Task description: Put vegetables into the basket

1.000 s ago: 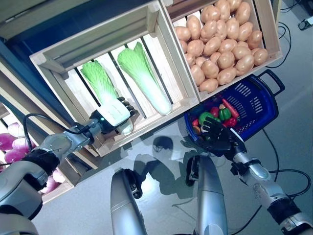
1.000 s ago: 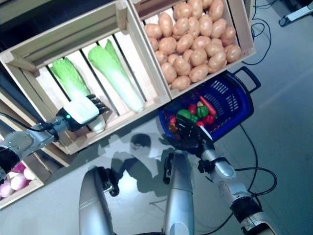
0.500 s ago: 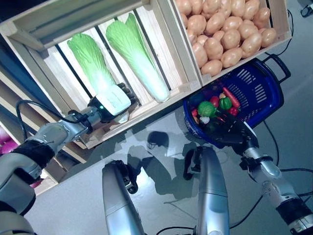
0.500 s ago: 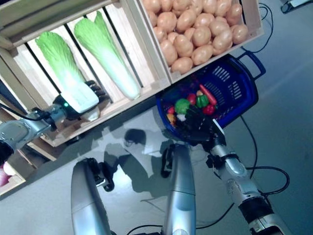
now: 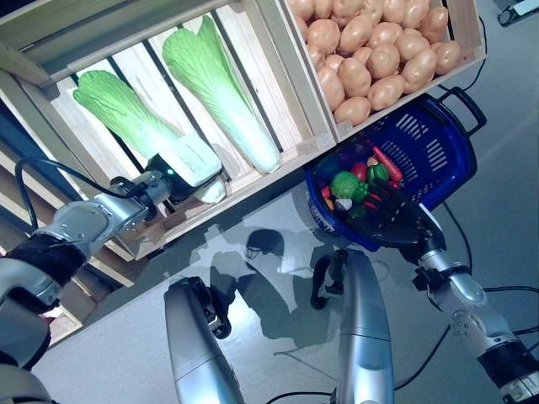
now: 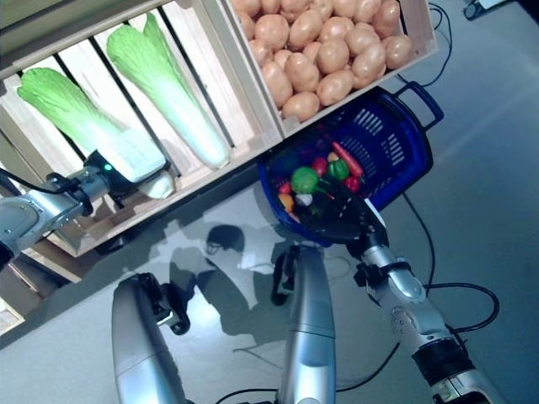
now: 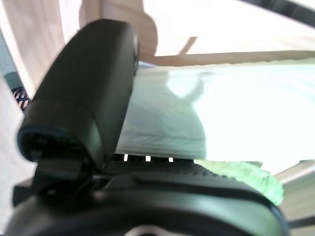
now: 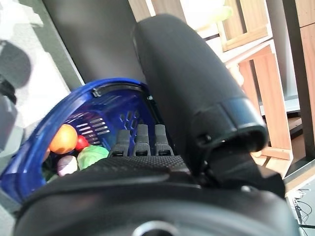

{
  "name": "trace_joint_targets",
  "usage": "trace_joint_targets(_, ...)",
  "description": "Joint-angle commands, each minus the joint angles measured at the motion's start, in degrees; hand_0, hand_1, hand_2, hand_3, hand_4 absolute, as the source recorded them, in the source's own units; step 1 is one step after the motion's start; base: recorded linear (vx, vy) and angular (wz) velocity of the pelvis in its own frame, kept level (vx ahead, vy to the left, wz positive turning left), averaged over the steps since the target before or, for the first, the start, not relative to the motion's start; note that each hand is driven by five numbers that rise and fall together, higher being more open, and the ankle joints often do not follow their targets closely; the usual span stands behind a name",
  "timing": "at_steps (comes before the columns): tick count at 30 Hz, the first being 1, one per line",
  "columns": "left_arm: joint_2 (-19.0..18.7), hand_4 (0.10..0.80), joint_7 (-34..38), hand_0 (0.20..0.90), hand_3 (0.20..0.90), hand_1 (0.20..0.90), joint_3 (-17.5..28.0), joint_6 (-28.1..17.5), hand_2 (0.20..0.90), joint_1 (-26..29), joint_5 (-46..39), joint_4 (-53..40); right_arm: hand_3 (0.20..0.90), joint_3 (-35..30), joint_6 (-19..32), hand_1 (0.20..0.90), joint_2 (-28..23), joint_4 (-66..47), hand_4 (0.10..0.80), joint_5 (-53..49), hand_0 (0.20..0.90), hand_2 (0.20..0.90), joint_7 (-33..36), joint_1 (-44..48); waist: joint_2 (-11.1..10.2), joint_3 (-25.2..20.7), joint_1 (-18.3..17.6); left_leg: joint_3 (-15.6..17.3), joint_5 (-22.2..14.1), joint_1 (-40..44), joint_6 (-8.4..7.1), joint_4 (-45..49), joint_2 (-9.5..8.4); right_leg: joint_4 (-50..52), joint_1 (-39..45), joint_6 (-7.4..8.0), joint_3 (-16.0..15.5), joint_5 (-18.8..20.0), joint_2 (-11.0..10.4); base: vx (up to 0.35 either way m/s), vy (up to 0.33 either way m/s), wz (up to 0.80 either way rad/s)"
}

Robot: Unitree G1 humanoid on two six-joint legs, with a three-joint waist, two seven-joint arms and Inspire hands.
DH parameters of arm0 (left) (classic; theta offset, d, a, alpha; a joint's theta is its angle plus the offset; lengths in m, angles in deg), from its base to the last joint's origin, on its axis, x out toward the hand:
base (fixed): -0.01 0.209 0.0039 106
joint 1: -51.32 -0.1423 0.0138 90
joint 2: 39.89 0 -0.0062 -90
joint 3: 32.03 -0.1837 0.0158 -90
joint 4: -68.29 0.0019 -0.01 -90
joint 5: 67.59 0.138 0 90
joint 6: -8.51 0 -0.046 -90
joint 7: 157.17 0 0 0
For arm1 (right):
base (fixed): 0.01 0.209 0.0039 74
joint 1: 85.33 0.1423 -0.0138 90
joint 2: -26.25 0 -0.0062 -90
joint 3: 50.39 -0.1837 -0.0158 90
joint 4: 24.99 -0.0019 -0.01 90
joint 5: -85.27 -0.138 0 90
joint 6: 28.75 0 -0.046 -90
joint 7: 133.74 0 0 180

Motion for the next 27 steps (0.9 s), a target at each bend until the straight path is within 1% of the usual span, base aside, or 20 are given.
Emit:
trace_joint_targets(1, -2.5, 0.400, 0.2, 0.300, 0.300, 0.300, 2.6, 2.5, 0.300, -3.7, -0.8, 4.7, 0.900, -5.6, 6.6, 0.900, 0.3, -3.9, 0.800, -1.8, 0.900, 0.900, -2.4, 1.0, 1.6, -2.2, 0.8, -1.0, 3.5, 0.5, -1.08, -7.7, 1.55, -2.5, 4.1, 6.84, 3.0, 0.5, -4.0, 0.044, 0.004, 0.01)
trace_joint_targets(5, -2.7, 0.400, 3.8, 0.300, 0.300, 0.300, 3.3, 1.9, 0.300, -4.4, -3.7, 4.9, 0.900, -5.1, 6.5, 0.900, 0.6, -3.4, 0.800, -1.7, 0.900, 0.900, -2.4, 1.7, 1.8, -3.4, 0.7, 0.3, 4.5, 3.3, -0.72, -10.0, 1.67, -5.3, 6.9, 6.66, 2.1, 1.5, -4.1, 0.010, 0.002, 0.00)
trace_joint_targets(9, -2.1, 0.400, 8.6, 0.300, 0.300, 0.300, 5.3, 2.8, 0.300, -6.2, -9.0, 4.3, 0.900, -4.6, 7.1, 0.900, 1.1, -3.3, 0.800, -1.2, 0.900, 0.900, -2.7, 2.1, 2.1, -4.2, 0.8, 2.6, 5.7, 8.0, -0.06, -14.2, 1.28, -10.9, 11.9, 6.21, 0.6, 3.2, -3.8, 0.001, -0.001, -0.02)
trace_joint_targets(12, -1.3, 0.400, 12.8, 0.300, 0.300, 0.300, 7.5, 0.5, 0.300, -7.3, -14.5, 4.8, 0.900, -3.9, 7.8, 0.900, 1.5, -2.5, 0.800, -1.1, 0.900, 0.900, -2.9, 2.2, 2.3, -4.6, 0.8, 4.4, 6.7, 12.1, 0.44, -17.8, 0.82, -15.0, 16.0, 5.75, -0.3, 4.6, -3.3, 0.002, -0.001, -0.01)
trace_joint_targets(13, -0.9, 0.400, 13.6, 0.300, 0.300, 0.300, 9.0, -1.3, 0.300, -8.1, -16.6, 4.7, 0.900, -3.7, 8.2, 0.900, 1.8, -1.8, 0.800, -0.9, 0.900, 0.900, -3.7, 2.1, 2.5, -4.7, 0.9, 5.2, 7.3, 14.8, 0.67, -20.1, 0.42, -17.5, 18.5, 5.50, -0.8, 5.4, -3.1, 0.033, 0.005, -0.01)
trace_joint_targets(14, -0.8, 0.400, 13.4, 0.300, 0.300, 0.300, 9.7, -1.6, 0.300, -8.7, -17.9, 4.3, 0.900, -3.6, 8.5, 0.900, 1.9, -1.6, 0.800, -0.8, 0.900, 0.900, -4.0, 1.9, 2.5, -4.7, 0.9, 5.5, 7.7, 15.9, 0.75, -21.2, 0.25, -18.6, 19.6, 5.39, -0.9, 5.9, -2.9, 0.050, 0.003, 0.01)
trace_joint_targets(18, 1.5, 0.400, 13.1, 0.300, 0.300, 0.300, 15.1, -8.5, 0.300, -12.3, -29.1, 3.5, 0.900, -3.6, 9.0, 0.900, 3.5, -1.2, 0.800, 1.8, 0.900, 0.900, -4.4, 1.2, 2.7, -5.8, 1.4, 6.1, 9.3, 23.0, 0.93, -28.5, -1.17, -25.2, 25.9, 4.69, -0.3, 7.4, -2.1, 0.068, -0.016, 0.03)
trace_joint_targets(19, 2.6, 0.400, 12.6, 0.300, 0.300, 0.300, 17.5, -10.8, 0.300, -13.8, -31.9, 3.0, 0.900, -3.6, 9.2, 0.900, 3.9, -1.1, 0.800, 3.6, 0.900, 0.900, -4.3, 0.9, 2.7, -6.1, 1.6, 6.2, 9.8, 25.1, 0.96, -30.7, -1.49, -26.8, 27.6, 4.57, -0.3, 7.8, -2.2, 0.090, -0.020, -0.01)
trace_joint_targets(22, 6.0, 0.400, 11.1, 0.300, 0.300, 0.300, 22.8, -17.0, 0.300, -16.7, -38.3, 2.1, 0.900, -3.1, 9.9, 0.900, 5.3, -0.8, 0.800, 9.3, 0.900, 0.900, -2.9, 0.9, 2.8, -7.5, 2.1, 7.0, 10.4, 29.7, 0.88, -35.2, -2.09, -30.6, 31.7, 4.45, -0.7, 8.4, -2.4, 0.075, -0.024, 0.03)
trace_joint_targets(23, 7.0, 0.400, 10.5, 0.300, 0.300, 0.300, 23.8, -17.7, 0.300, -17.2, -39.2, 1.8, 0.900, -3.1, 9.9, 0.900, 5.6, -0.7, 0.800, 10.4, 0.900, 0.900, -2.6, 1.0, 2.7, -7.9, 2.3, 7.1, 10.5, 30.5, 0.80, -35.9, -2.16, -31.2, 32.5, 4.44, -0.9, 8.5, -2.5, 0.080, -0.043, 0.05)
trace_joint_targets(24, 8.8, 0.400, 9.3, 0.300, 0.300, 0.300, 26.1, -20.3, 0.300, -18.3, -42.6, 1.4, 0.900, -2.8, 9.9, 0.900, 6.1, -0.2, 0.800, 13.0, 0.900, 0.900, -2.1, 1.5, 2.7, -8.5, 2.7, 7.3, 10.5, 32.2, 0.62, -37.1, -2.27, -32.3, 34.1, 4.51, -1.3, 8.6, -2.8, 0.074, -0.048, 0.07)
trace_joint_targets(25, 10.5, 0.400, 7.5, 0.300, 0.300, 0.300, 27.8, -22.0, 0.300, -18.9, -45.0, 1.0, 0.900, -2.4, 9.6, 0.900, 6.5, -0.1, 0.800, 14.6, 0.900, 0.900, -1.4, 2.0, 2.6, -8.9, 2.9, 7.5, 10.5, 33.5, 0.41, -37.8, -2.19, -32.9, 35.3, 4.56, -1.7, 8.7, -3.3, 0.070, -0.056, 0.06)
trace_joint_targets(26, 12.0, 0.400, 5.6, 0.300, 0.300, 0.300, 29.1, -23.0, 0.300, -19.2, -47.5, 0.7, 0.900, -2.1, 9.6, 0.900, 6.9, 0.3, 0.800, 15.7, 0.900, 0.900, -1.0, 2.4, 2.5, -9.2, 3.2, 7.5, 10.7, 34.3, 0.28, -38.4, -2.13, -33.4, 36.1, 4.58, -2.1, 9.0, -3.6, -0.015, -0.049, 0.05)
trace_joint_targets(27, 13.1, 0.400, 3.8, 0.300, 0.300, 0.300, 30.1, -22.9, 0.300, -19.5, -48.9, 0.2, 0.900, -1.9, 9.4, 0.900, 7.3, 0.4, 0.800, 16.6, 0.900, 0.900, -0.5, 2.8, 2.5, -9.6, 3.4, 8.1, 12.5, 34.8, 0.74, -40.1, -2.19, -35.0, 36.6, 4.03, -2.8, 10.7, -3.7, -0.024, -0.049, 0.03)
